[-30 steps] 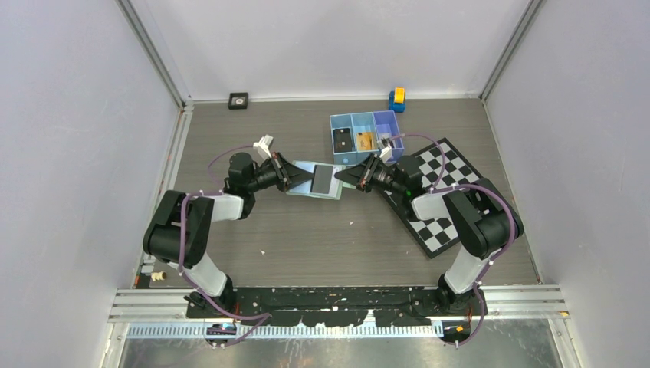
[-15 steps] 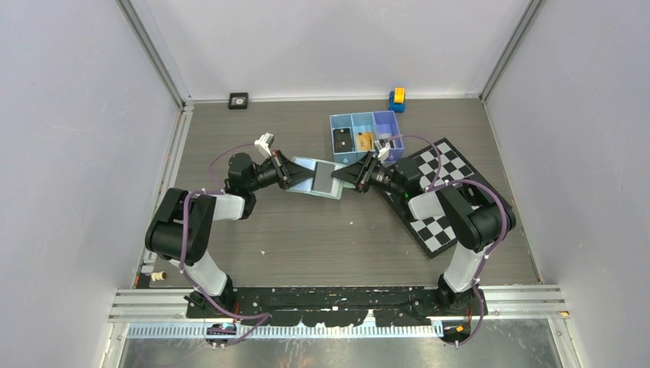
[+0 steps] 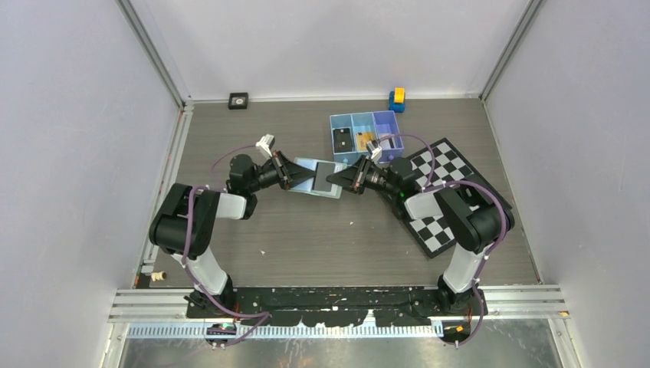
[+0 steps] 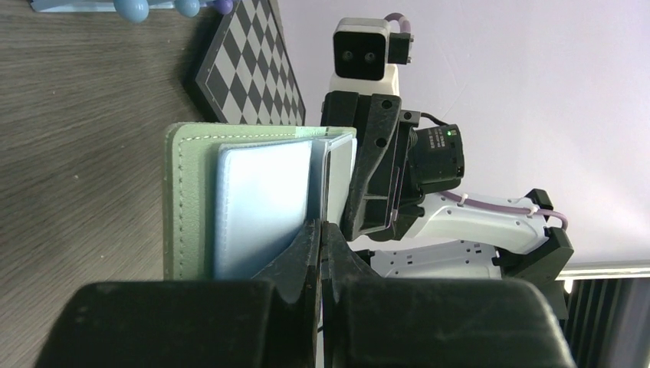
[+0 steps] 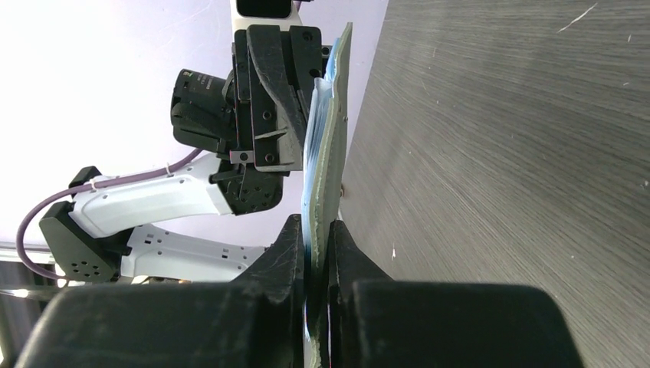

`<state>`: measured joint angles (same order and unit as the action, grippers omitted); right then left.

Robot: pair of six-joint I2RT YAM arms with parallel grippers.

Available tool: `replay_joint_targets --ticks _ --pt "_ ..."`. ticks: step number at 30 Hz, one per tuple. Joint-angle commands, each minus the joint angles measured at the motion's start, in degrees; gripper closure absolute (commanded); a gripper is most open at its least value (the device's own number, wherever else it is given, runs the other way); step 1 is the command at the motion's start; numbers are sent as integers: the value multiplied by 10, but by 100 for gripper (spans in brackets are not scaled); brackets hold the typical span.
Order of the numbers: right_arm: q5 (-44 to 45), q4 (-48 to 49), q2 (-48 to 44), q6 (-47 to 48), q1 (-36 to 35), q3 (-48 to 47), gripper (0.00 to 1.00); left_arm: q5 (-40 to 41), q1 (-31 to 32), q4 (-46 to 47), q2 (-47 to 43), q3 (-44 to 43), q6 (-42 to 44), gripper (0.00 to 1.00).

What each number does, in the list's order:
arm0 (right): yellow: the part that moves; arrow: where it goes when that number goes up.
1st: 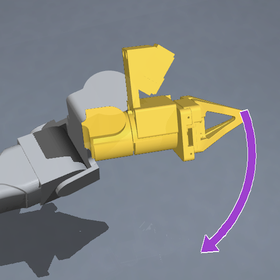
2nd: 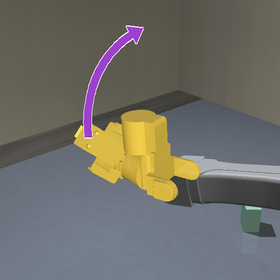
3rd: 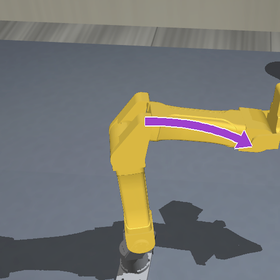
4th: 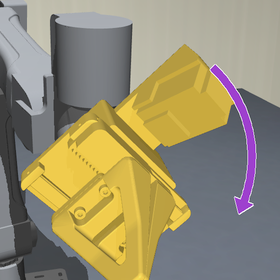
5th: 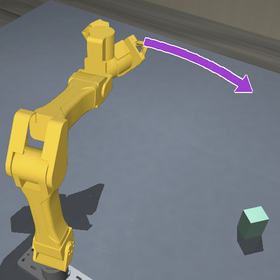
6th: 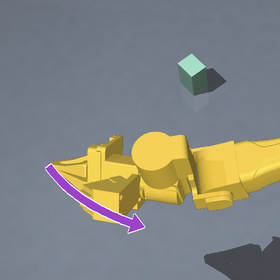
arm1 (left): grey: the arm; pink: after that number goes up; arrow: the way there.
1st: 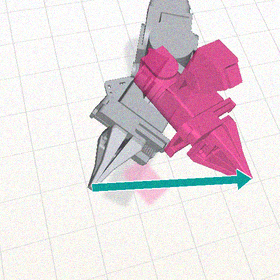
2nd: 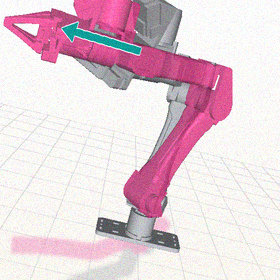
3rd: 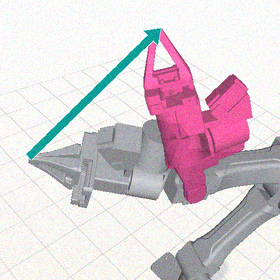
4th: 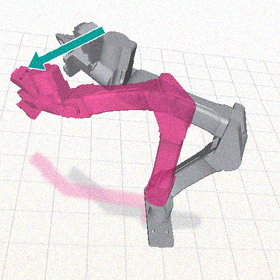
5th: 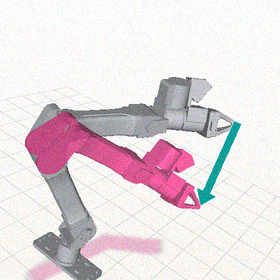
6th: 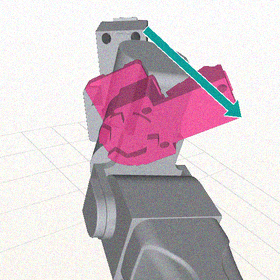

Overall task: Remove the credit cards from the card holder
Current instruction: Remove the credit card from the card holder.

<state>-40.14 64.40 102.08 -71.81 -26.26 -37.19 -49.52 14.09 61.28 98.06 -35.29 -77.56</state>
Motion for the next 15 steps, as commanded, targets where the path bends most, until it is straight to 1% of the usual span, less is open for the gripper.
replay_joint_targets --ticks 1,7,12,15 --pt "14 -16 -38 29 13 -2 99 4 -11 -21 -33 6 32 100" --pt "15 3 -36 11 27 5 100 19 -24 -80 -64 12 65 100" --pt "11 16 -29 2 28 4 99 21 -25 -96 -70 10 74 100" --pt "8 19 -29 0 27 3 100 8 -18 -96 -65 0 74 100"
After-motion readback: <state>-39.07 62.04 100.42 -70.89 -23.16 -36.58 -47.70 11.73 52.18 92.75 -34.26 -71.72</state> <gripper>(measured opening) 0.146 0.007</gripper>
